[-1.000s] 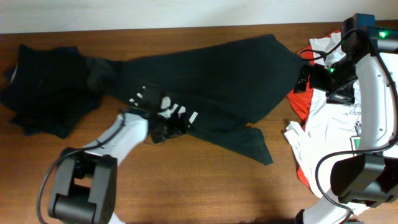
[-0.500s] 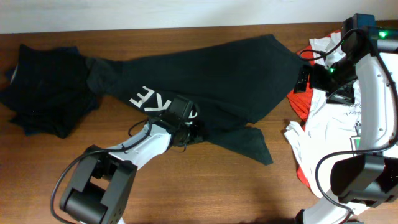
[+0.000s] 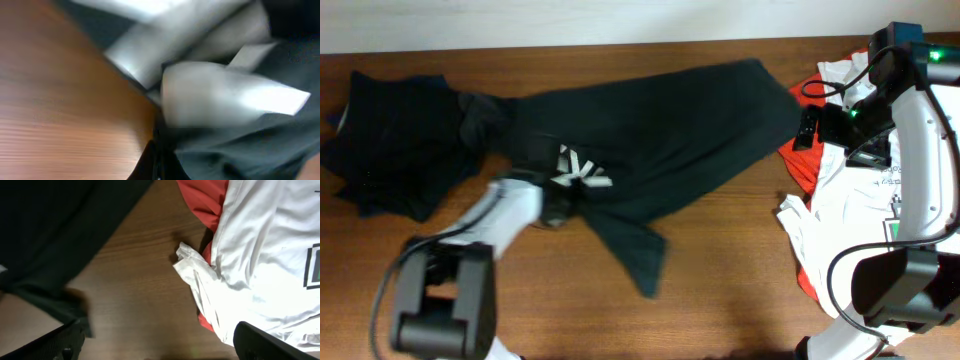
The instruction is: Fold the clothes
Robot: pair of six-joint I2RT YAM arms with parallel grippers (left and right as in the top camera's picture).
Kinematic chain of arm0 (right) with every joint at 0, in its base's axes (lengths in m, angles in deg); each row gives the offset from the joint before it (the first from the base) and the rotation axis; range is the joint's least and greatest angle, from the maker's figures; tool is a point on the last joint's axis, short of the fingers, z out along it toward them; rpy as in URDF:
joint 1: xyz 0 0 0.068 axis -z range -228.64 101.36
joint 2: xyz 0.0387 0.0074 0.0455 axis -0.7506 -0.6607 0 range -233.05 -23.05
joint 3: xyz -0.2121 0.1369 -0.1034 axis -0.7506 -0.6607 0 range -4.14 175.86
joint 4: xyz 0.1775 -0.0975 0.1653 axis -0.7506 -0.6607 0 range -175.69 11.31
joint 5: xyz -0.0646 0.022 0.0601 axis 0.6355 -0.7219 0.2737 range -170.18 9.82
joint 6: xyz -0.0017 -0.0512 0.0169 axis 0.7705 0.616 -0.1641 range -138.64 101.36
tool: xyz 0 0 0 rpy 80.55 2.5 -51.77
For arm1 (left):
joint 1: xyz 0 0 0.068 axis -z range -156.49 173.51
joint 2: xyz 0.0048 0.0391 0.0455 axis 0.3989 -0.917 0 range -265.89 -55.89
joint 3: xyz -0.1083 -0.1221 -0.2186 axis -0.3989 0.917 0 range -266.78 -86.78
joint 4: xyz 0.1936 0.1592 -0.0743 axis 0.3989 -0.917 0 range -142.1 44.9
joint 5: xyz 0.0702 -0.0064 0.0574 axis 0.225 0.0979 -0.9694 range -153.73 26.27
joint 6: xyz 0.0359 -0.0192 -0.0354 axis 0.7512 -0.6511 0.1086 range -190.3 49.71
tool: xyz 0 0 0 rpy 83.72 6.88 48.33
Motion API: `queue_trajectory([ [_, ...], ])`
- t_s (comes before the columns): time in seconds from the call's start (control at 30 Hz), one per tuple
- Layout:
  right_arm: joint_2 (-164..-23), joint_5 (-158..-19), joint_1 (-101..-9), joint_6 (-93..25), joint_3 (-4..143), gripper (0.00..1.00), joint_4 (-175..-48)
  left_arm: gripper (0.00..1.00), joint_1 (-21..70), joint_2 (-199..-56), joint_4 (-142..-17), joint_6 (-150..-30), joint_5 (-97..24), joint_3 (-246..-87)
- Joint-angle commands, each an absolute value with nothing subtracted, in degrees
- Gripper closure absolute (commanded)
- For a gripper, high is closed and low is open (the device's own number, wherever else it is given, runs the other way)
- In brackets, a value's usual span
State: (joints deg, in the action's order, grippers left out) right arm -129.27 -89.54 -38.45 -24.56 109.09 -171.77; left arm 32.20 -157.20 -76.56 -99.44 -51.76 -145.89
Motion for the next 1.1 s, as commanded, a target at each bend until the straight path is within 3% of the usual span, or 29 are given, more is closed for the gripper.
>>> queue_trajectory([
  [0.0, -127.6, -88.5, -38.4, -24.5, 109.3, 0.02, -171.8, 0.2, 25.2, -151.4, -79.9, -94.0, -53.1, -148.7],
  [0.03, -127.6, -88.5, -38.4, -24.5, 109.3, 0.01, -171.7, 0.03, 24.6, -151.4, -81.4, -94.0, -52.3, -148.7],
  [0.17, -127.6, -88.5, -38.4, -24.5, 109.3, 0.01, -171.7, 0.01, 25.2, -151.5, -91.1, -94.0, -48.5, -148.7],
  [0.23, -127.6, -88.5, -38.4, -24.5, 109.3, 0.01, -171.7, 0.04, 27.1, -151.5, -91.7, -94.0, -46.5, -148.7],
  [0.3, -127.6, -88.5, -38.4, -24.5, 109.3, 0.01, -171.8, 0.16, 31.0, -151.5, -89.9, -94.0, -46.7, -148.6],
  [0.43, -127.6, -88.5, -38.4, -24.5, 109.3, 0.01, -172.0, 0.27, 38.2, -151.8, -87.8, -95.6, -51.5, -148.6],
  [0.6, -127.6, -88.5, -38.4, -24.5, 109.3, 0.01, -172.0, 0.28, 44.1, -155.3, -87.4, -100.7, -55.0, -148.6],
  [0.8, -127.6, -88.5, -38.4, -24.5, 109.3, 0.01, -172.1, 0.3, 44.5, -162.3, -84.1, -100.7, -55.0, -148.6],
  [0.93, -127.6, -88.5, -38.4, -24.5, 109.3, 0.01, -172.1, 0.51, 44.5, -163.0, -84.1, -100.7, -55.0, -148.6],
  [1.07, -127.6, -88.5, -38.4, -24.5, 109.3, 0.01, -172.2, 0.8, 44.5, -163.0, -86.7, -100.6, -55.0, -148.7],
])
